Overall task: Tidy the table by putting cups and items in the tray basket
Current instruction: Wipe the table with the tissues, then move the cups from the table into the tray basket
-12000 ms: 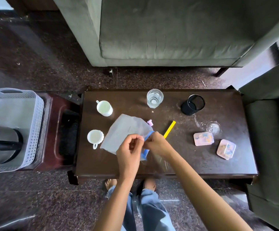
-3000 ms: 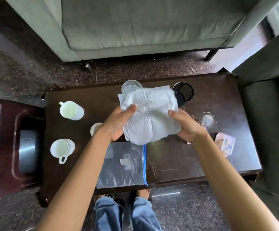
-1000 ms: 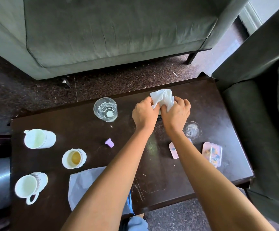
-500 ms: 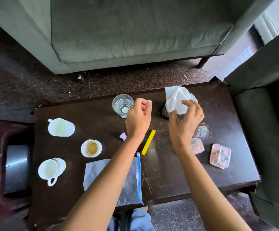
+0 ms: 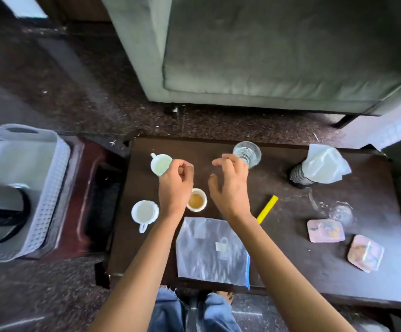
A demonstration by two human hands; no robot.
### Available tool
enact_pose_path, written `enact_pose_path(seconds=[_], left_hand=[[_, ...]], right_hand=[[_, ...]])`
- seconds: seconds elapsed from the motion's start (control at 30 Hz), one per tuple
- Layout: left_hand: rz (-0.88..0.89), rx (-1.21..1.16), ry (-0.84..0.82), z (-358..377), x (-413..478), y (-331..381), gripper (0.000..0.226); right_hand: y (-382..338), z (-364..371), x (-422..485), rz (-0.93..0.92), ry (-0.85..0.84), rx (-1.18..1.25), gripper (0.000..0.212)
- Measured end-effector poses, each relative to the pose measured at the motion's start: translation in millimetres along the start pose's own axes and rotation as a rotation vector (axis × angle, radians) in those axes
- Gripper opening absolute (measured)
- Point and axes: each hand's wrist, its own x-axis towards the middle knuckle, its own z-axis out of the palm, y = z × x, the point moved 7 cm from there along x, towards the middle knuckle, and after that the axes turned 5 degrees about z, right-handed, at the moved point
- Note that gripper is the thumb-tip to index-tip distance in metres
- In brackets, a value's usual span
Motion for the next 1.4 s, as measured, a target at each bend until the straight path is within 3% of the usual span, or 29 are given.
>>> enact_pose_path(seconds=[0.3, 0.5, 0.6, 0.9, 1.07, 1.2, 1.4], left_hand=[[-0.169, 0.054, 0.062, -70.0, 18.4, -88.6, 0.01], [-0.204, 0.065, 0.007, -74.8, 33.1, -121.6, 0.016], [-0.215, 0.052, 0.01, -79.1, 40.0, -136.4, 0.016], [-0.334, -0.016, 0.072, -106.9, 58.2, -165.1, 0.025], [-0.3, -0.1, 0.237, -169.4, 89.1, -155.6, 0.021], [-0.345, -0.211, 0.516, -236.3, 108.6, -155.6, 0.017], [-0.419, -0.451, 0.938, -311.2, 118.9, -175.8, 0.021]], right_hand=[[-35.8, 127.1, -1.8, 0.015, -0.317, -0.12, 0.048], [-28.8, 192.5, 13.4, 0.166, -0.484, -0.227, 0.087], [-20.1, 218.7, 19.5, 0.187, -0.541, -0.316, 0.096], [-24.5, 234.6, 34.3, 0.28, -0.36, -0.42, 0.071], [-83.9, 237.6, 47.8, 0.168, -0.332, -0.293, 0.07], [-183.4, 247.7, 72.6, -0.017, -0.244, -0.104, 0.064], [-318.8, 300.7, 96.0, -0.282, -0.454, 0.037, 0.074]])
